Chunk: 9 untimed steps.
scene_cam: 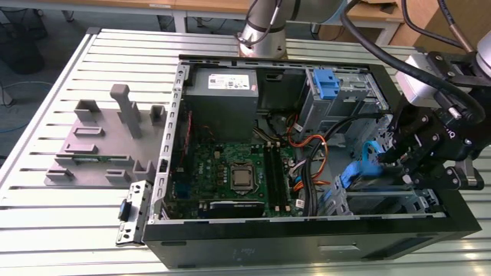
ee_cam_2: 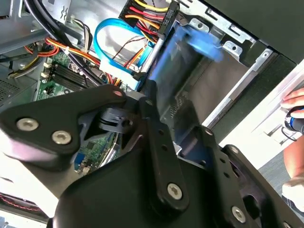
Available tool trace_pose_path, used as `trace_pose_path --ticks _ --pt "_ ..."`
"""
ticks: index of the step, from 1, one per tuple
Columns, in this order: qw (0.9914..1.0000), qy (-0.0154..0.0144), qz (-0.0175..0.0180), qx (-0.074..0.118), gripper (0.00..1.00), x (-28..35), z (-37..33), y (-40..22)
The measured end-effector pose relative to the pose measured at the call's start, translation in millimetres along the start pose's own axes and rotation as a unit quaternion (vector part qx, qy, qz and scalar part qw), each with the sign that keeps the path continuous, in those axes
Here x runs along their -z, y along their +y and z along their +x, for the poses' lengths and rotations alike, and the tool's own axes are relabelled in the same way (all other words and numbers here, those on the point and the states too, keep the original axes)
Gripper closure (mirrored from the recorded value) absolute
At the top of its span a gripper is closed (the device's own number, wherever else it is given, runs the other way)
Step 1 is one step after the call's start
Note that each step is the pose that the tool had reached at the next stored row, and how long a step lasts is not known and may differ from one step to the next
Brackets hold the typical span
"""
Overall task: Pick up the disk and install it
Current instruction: 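Insert the disk into the insertion slot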
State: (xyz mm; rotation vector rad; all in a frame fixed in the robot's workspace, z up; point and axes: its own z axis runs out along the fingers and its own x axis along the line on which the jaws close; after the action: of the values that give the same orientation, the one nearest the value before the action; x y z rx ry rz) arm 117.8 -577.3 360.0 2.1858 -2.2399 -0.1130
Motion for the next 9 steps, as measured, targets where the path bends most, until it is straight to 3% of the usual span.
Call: trace_pose_path --ticks 1,5,9 --pt "1.0 0.0001 0.0 0.0 0.58 0.1 0.0 0.0" --pt "1.0 -0.0002 0.0002 0.0 0.58 -0.6 0.0 0.2" --pt "0.99999 -0.0021 0.0031 0.001 0.58 -4.6 -0.1 1.9"
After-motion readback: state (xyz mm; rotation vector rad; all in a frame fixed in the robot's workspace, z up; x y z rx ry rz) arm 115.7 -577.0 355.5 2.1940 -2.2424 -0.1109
